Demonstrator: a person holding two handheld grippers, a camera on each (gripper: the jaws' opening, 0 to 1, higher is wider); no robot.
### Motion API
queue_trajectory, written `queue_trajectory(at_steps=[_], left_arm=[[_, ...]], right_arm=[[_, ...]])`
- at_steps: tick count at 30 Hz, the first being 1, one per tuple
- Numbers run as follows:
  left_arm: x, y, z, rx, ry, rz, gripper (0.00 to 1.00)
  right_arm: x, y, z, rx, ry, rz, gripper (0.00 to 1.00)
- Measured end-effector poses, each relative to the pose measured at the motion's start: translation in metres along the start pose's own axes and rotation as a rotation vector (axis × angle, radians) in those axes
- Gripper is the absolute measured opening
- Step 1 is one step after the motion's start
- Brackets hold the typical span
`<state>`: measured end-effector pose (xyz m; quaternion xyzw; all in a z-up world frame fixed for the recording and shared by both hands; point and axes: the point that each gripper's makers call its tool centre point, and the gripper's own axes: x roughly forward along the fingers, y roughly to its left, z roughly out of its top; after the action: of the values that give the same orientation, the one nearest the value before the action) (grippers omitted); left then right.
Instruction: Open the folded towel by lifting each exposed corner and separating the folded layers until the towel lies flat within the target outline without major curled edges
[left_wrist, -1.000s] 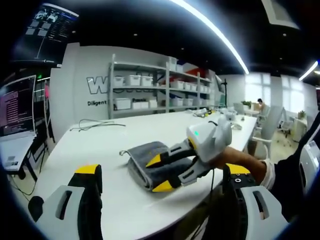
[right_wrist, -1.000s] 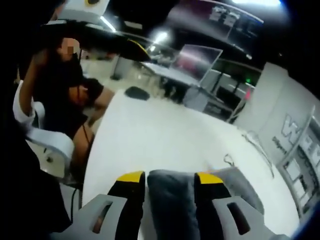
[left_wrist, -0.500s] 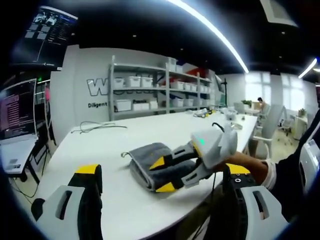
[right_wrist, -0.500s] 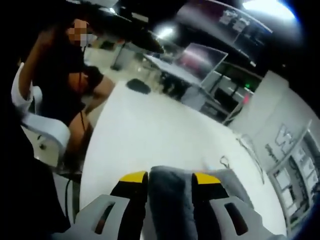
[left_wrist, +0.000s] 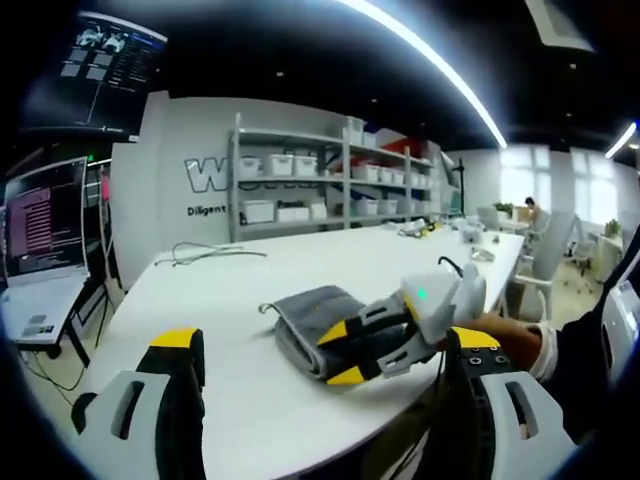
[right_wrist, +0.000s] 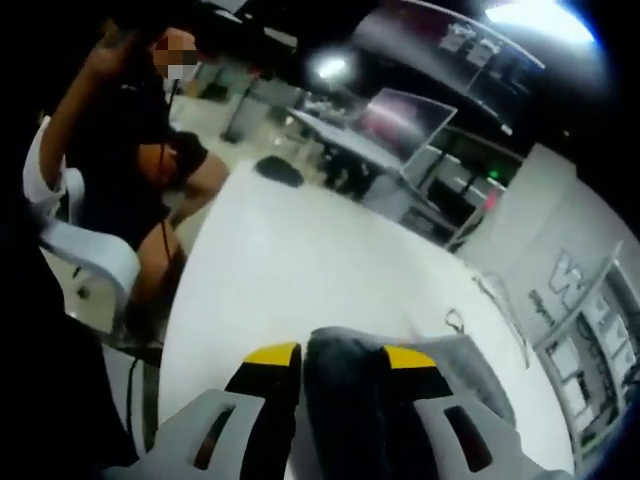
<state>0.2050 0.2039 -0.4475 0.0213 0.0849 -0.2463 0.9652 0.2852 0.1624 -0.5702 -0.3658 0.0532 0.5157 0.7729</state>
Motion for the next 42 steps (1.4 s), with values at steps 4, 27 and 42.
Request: queue_trajectory(at_steps=[4,27,42], left_arm=[[-0.001,0.002,-0.002,0.000,0.004,0.004,0.99],[-0.005,0.014,-0.007,-0.001,0.024,0.027,0.98],[-0.001,0.011,-0.012,0.010,0.043,0.014,0.98]], right_arm=[[-0.001,-0.006,-0.001,0.010,0.002,-0.051,0.25],[0.010,0.002,-0.004,-0.093,0.098,-0.093,0.24],[0.005,-0.005,-0.005,-0.043,0.063,-0.120,0.11]])
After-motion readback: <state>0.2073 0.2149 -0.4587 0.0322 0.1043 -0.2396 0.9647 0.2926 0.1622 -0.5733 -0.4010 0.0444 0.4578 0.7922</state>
